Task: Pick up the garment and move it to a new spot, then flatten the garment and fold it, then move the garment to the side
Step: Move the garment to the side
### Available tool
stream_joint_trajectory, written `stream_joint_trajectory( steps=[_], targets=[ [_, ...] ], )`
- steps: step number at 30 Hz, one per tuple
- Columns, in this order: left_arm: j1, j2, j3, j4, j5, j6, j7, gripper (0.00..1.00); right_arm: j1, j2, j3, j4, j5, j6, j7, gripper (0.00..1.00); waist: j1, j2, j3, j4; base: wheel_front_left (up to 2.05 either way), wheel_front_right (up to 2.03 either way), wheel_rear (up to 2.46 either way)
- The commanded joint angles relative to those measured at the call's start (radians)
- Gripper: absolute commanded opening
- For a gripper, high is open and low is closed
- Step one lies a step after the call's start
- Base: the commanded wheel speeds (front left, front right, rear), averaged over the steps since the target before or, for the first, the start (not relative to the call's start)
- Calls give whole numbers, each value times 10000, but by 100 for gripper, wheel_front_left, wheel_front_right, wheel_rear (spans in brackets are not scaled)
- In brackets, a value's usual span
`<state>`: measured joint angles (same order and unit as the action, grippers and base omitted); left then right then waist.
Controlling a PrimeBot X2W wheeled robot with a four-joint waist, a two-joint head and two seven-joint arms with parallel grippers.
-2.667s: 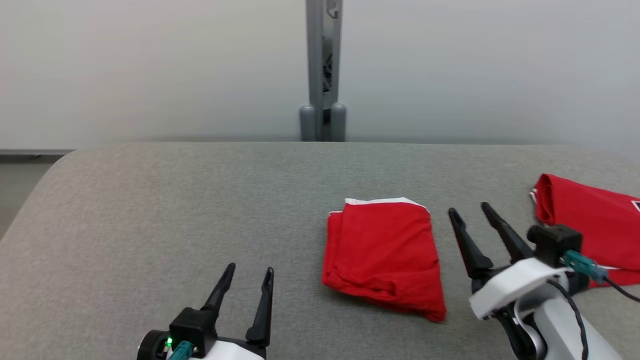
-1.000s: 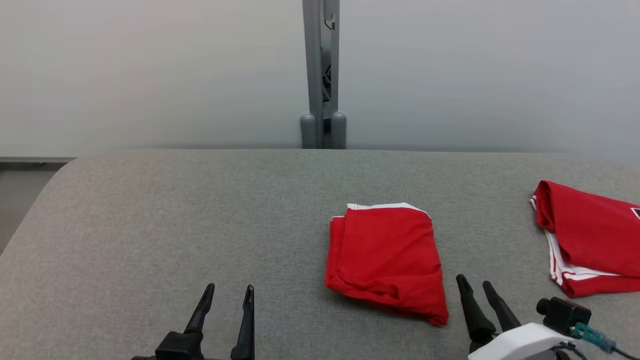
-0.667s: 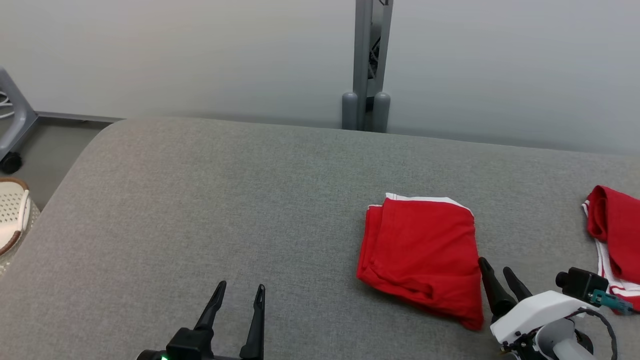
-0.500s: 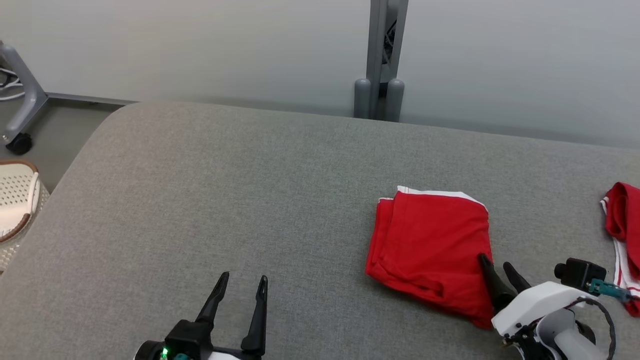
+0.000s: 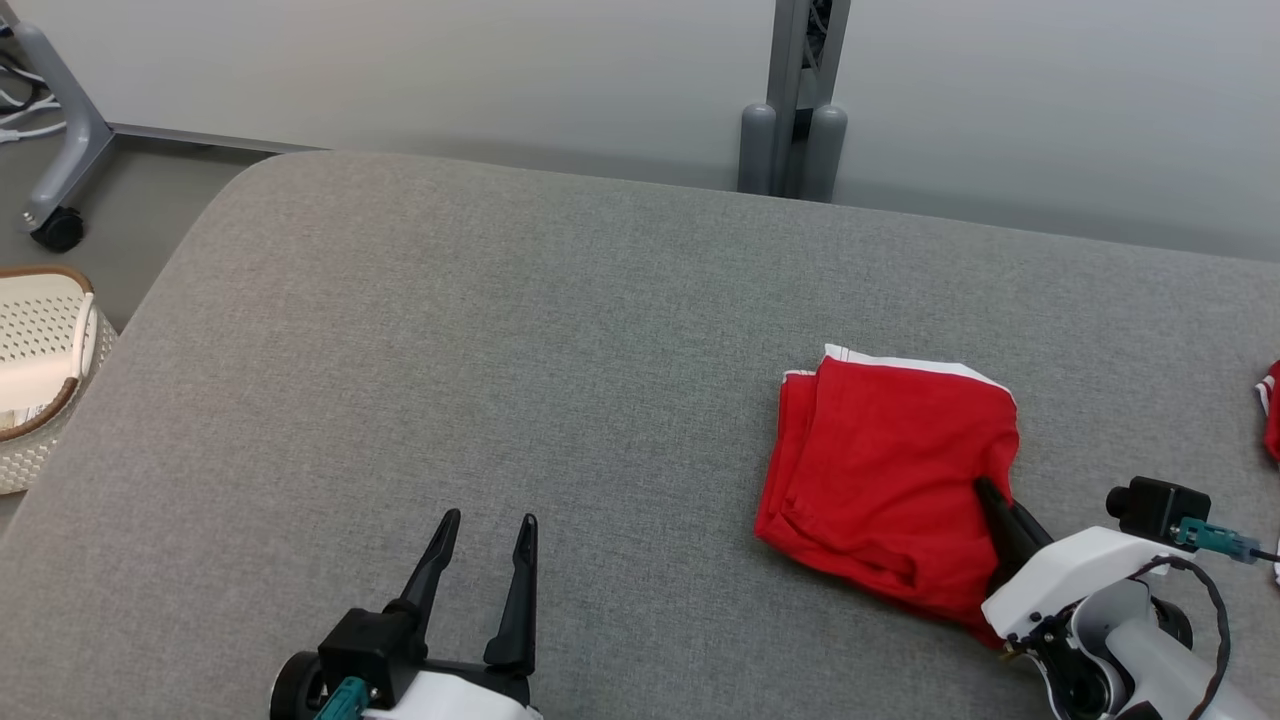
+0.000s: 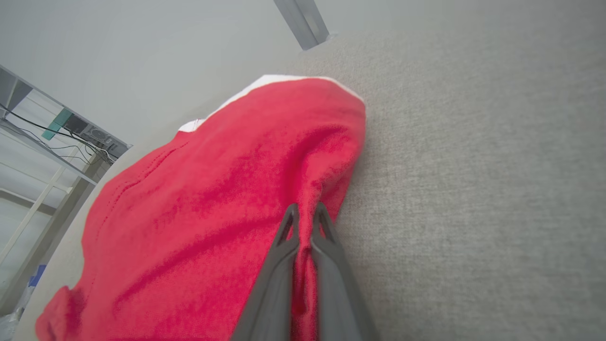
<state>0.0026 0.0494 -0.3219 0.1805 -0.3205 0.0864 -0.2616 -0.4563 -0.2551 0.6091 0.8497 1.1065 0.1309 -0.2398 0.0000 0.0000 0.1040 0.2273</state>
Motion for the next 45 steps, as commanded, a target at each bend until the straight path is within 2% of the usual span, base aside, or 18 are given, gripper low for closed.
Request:
stream_joint_trajectory(
  steps=[1,6,18,25,33,45],
  targets=[
    [-146,34,20,4,-33,33,-43,100,-89,-122,75,12,48,-5,-126,0,0,0,-5,-16,0,0,0],
    [-16,34,96,21,279,74,-43,100,-273,-313,394,-156,-228,-5,-273,0,0,0,-75,-321,0,0,0],
    [-141,36,246,22,505,-71,-43,100,-199,-618,-205,-996,-1684,-5,-268,0,0,0,-109,-1797,0,0,0],
    [-285,34,166,35,700,-184,-43,100,-356,-923,-220,-1223,-2318,-5,-268,0,0,0,-100,-2545,0,0,0],
    [-648,42,90,-59,989,-385,-42,100,-1147,-1245,204,-1322,-2740,-5,-267,0,0,0,265,-3725,0,0,0],
    [-1465,211,-88,-61,1295,-612,-42,100,-2598,-913,1133,-958,-3067,-5,-269,0,0,0,946,-5637,0,0,0]
  ],
)
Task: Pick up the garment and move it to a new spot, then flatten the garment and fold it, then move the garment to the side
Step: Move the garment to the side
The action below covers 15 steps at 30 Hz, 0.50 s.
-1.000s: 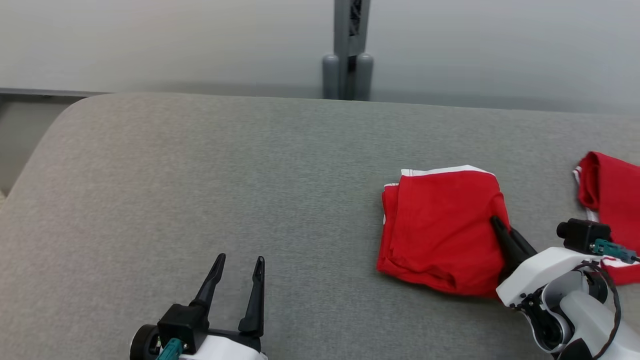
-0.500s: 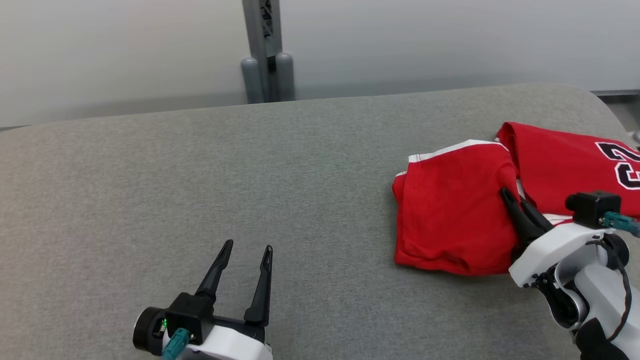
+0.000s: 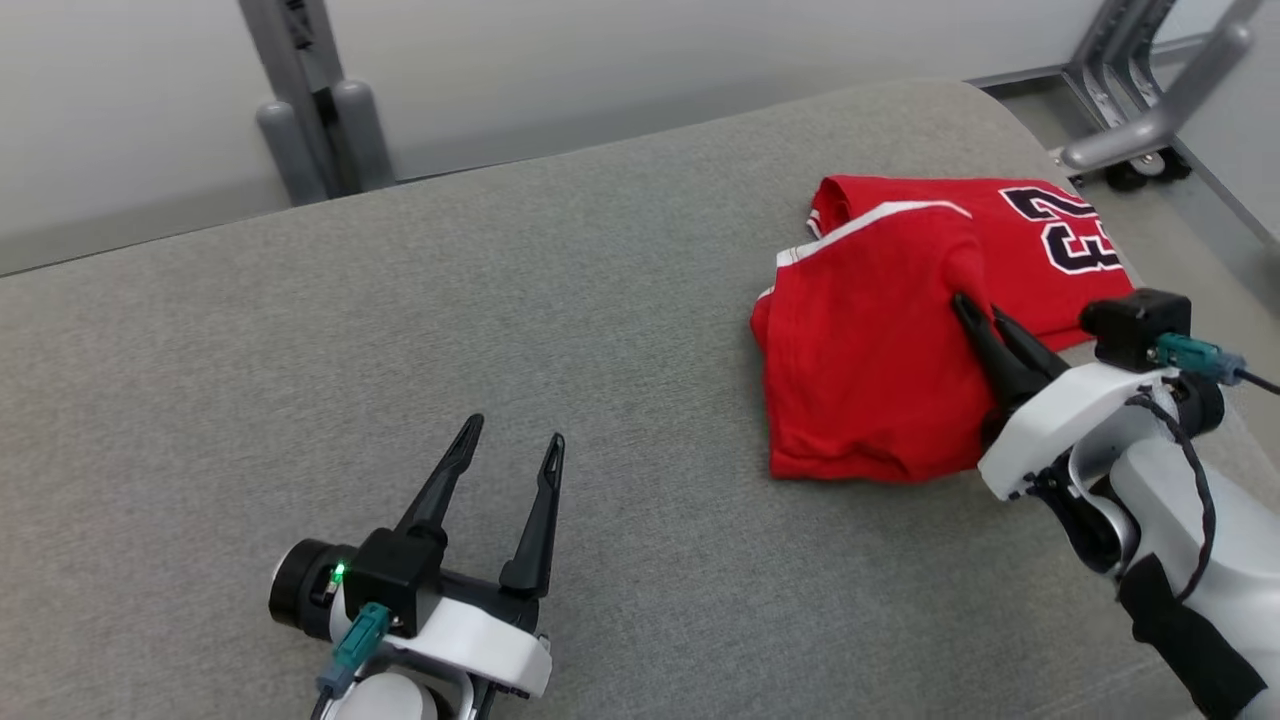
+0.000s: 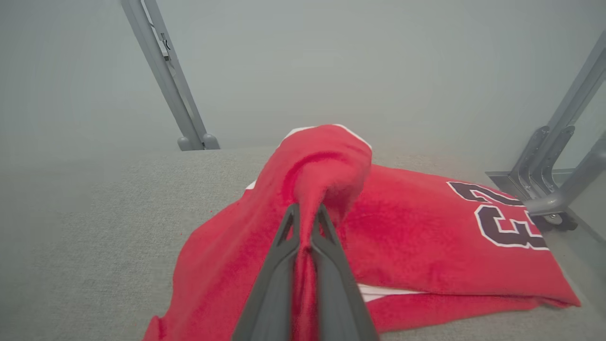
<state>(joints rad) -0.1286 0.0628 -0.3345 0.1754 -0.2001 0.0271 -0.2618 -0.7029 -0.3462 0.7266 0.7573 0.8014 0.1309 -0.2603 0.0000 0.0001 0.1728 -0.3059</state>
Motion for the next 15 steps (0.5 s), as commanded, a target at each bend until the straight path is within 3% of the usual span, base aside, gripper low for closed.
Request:
stream_joint_trajectory(
  steps=[1,8,15],
  targets=[
    [-213,100,18,-28,94,-48,-32,100,-313,4,75,48,-126,-5,-64,0,0,-1,351,-390,0,0,0],
    [-938,120,-298,-344,264,-238,225,100,-1829,-376,1047,718,-1109,-5,-57,0,0,-1,1180,-420,0,0,0],
    [-1598,137,-576,-922,376,-394,462,100,-2905,-1139,1212,1225,-2013,-5,-55,0,0,-1,1848,-90,0,0,0]
  ],
)
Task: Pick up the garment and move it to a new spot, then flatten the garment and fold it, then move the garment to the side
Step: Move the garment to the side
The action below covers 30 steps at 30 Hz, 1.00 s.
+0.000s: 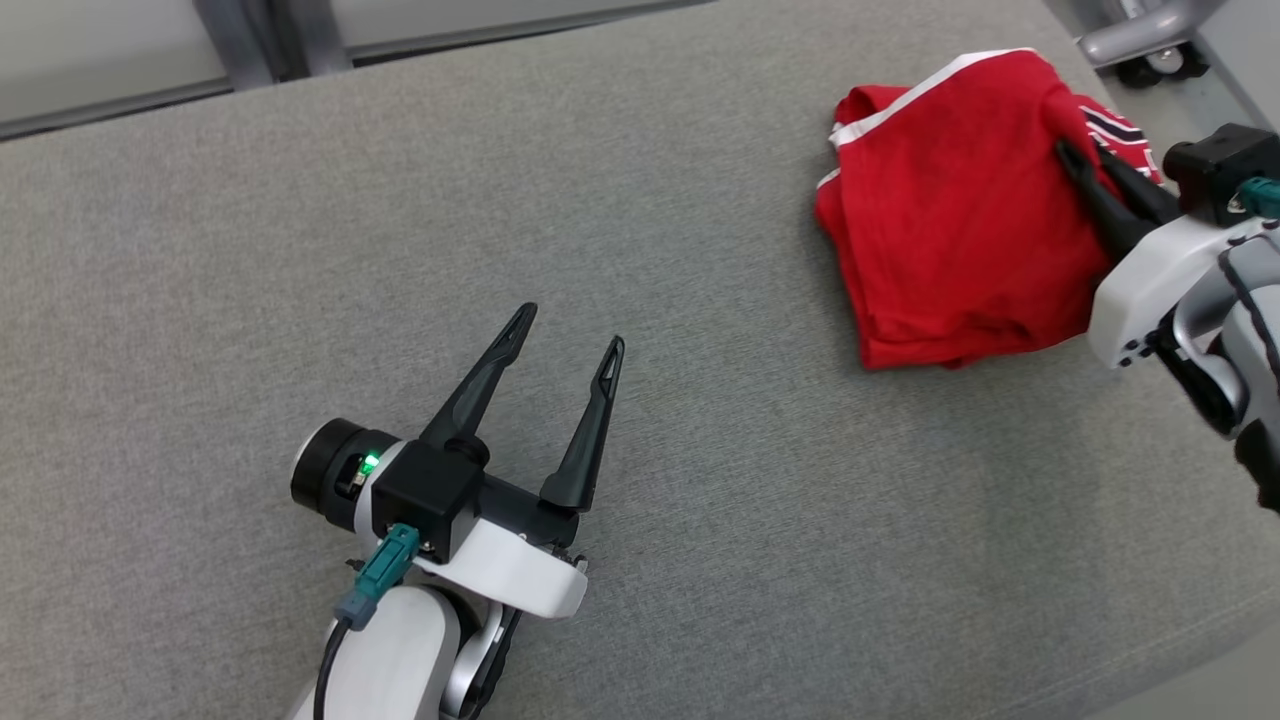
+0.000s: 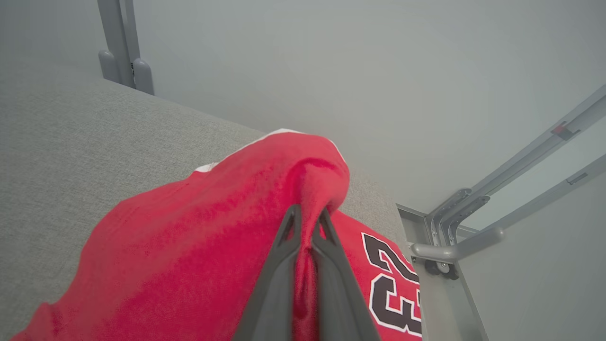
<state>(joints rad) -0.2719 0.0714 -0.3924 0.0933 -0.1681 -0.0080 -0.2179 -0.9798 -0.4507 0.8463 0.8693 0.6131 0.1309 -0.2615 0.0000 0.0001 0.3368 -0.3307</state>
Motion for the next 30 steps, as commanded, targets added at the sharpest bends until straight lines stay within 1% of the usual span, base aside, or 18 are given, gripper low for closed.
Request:
stream_joint_trajectory(
  steps=[1,4,10,16,19,23,26,27,29,30],
  targets=[
    [-226,57,-21,-175,65,-42,66,100,-233,-174,36,186,-285,-6,-44,0,0,-1,264,185,0,0,0],
    [-286,96,-49,-392,95,-18,143,100,-441,-329,134,426,-585,-6,-44,0,0,-1,386,223,0,0,0],
    [-164,208,-96,-586,97,54,190,100,-774,-466,-262,726,-1103,-6,-44,0,0,-1,473,178,0,0,0],
    [-129,279,-150,-707,65,86,262,100,-632,-406,-801,895,-1597,-6,-44,0,0,-1,476,179,0,0,0],
    [-93,306,-85,-757,18,176,262,100,-604,-393,-1137,770,-1854,-6,-43,0,0,-1,475,188,0,0,0],
    [-74,320,-117,-769,-56,173,288,100,-453,-336,-1350,1189,-2372,-6,-43,0,0,-1,489,252,0,0,0],
    [-129,313,-175,-781,-76,166,321,100,-509,-280,-1710,1627,-2815,-6,-43,0,0,-1,504,327,0,0,0],
    [-156,315,-184,-808,-74,173,344,100,-541,-247,-1932,1769,-2911,-6,-43,2,0,-1,520,352,0,0,0],
    [-210,347,-194,-835,-85,150,364,100,-594,-174,-2426,2017,-3136,-6,-43,33,0,-1,550,411,0,0,0],
    [-237,357,-202,-848,-88,135,371,100,-623,-171,-2651,2086,-3348,-6,-43,43,0,-1,560,451,0,0,0]
  ],
)
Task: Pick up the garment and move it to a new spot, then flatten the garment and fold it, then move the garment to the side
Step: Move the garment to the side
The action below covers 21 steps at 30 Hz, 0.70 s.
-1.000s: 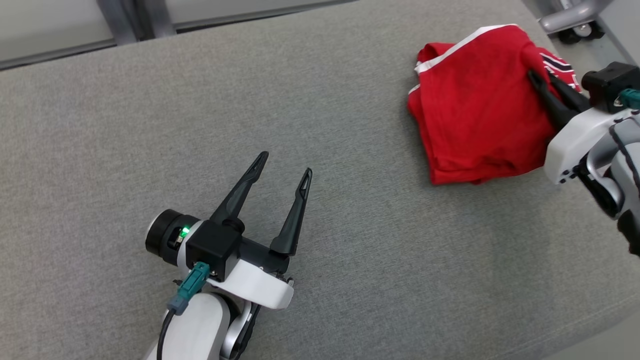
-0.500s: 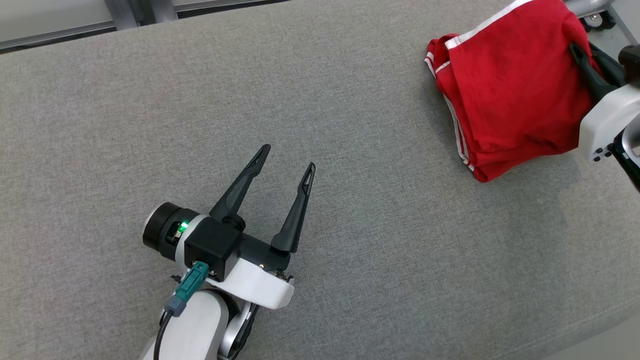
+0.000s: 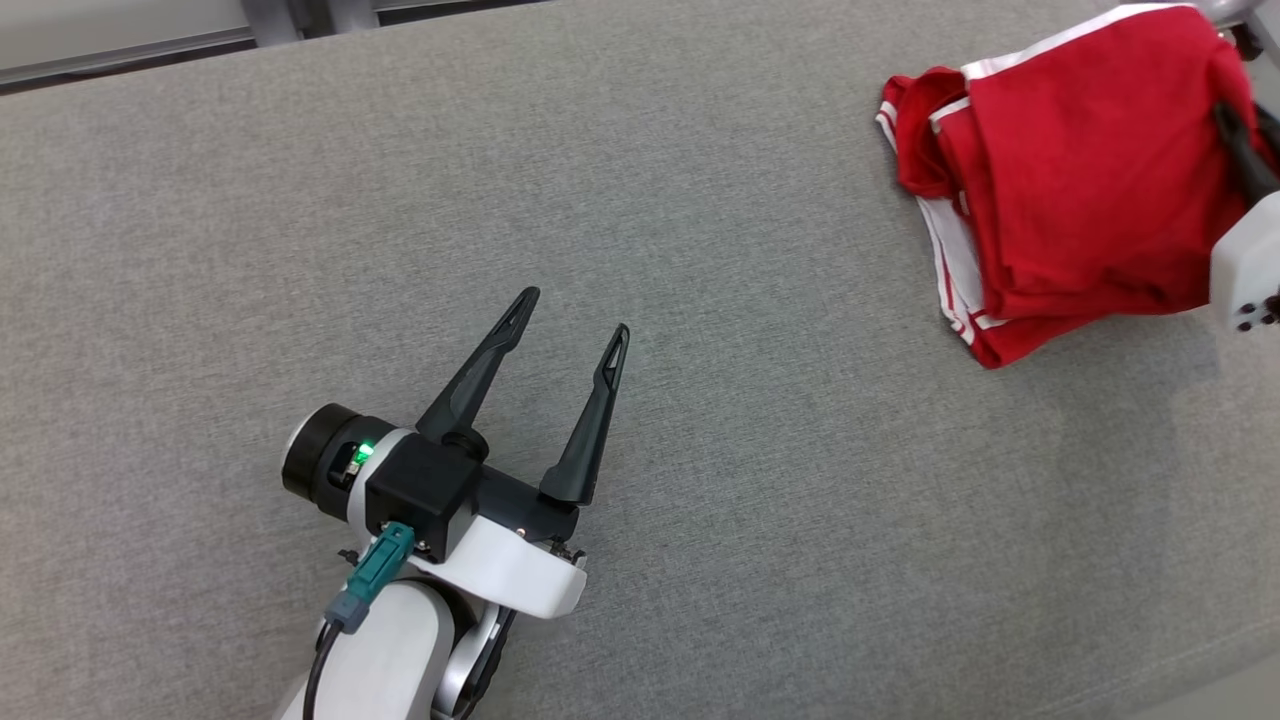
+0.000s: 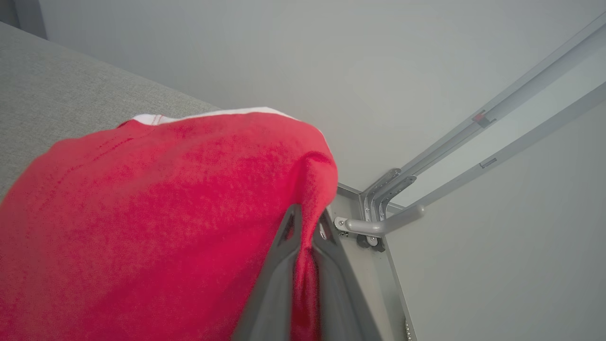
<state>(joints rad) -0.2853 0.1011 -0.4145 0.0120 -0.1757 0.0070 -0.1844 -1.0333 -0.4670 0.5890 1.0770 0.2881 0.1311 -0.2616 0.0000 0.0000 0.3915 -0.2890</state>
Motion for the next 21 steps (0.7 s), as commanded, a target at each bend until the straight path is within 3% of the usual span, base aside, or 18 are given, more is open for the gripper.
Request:
stream_joint_trajectory(
  steps=[1,2,8,14,17,21],
  targets=[
    [-131,73,14,-39,-21,-29,40,100,-115,-16,-365,68,-283,-8,-41,85,0,0,19,79,0,0,0],
    [-161,89,20,-50,-26,-21,43,100,-117,-4,-654,107,-478,-8,-41,100,0,0,17,118,0,0,0],
    [-85,124,54,7,-100,90,37,100,142,124,-2288,-14,-2387,-8,-41,100,0,0,-172,291,0,0,0],
    [217,17,158,182,-352,305,-159,100,701,1107,-3714,-653,-3719,-8,-39,100,0,0,-772,529,0,0,0],
    [428,-68,255,342,-545,484,-239,100,1299,1723,-4117,-1313,-3722,-8,-39,100,0,0,-1167,747,0,0,0],
    [820,-156,437,636,-772,843,-347,100,2509,2465,-4327,-2283,-2855,-8,-41,100,0,0,-1839,1111,0,0,0]
  ],
)
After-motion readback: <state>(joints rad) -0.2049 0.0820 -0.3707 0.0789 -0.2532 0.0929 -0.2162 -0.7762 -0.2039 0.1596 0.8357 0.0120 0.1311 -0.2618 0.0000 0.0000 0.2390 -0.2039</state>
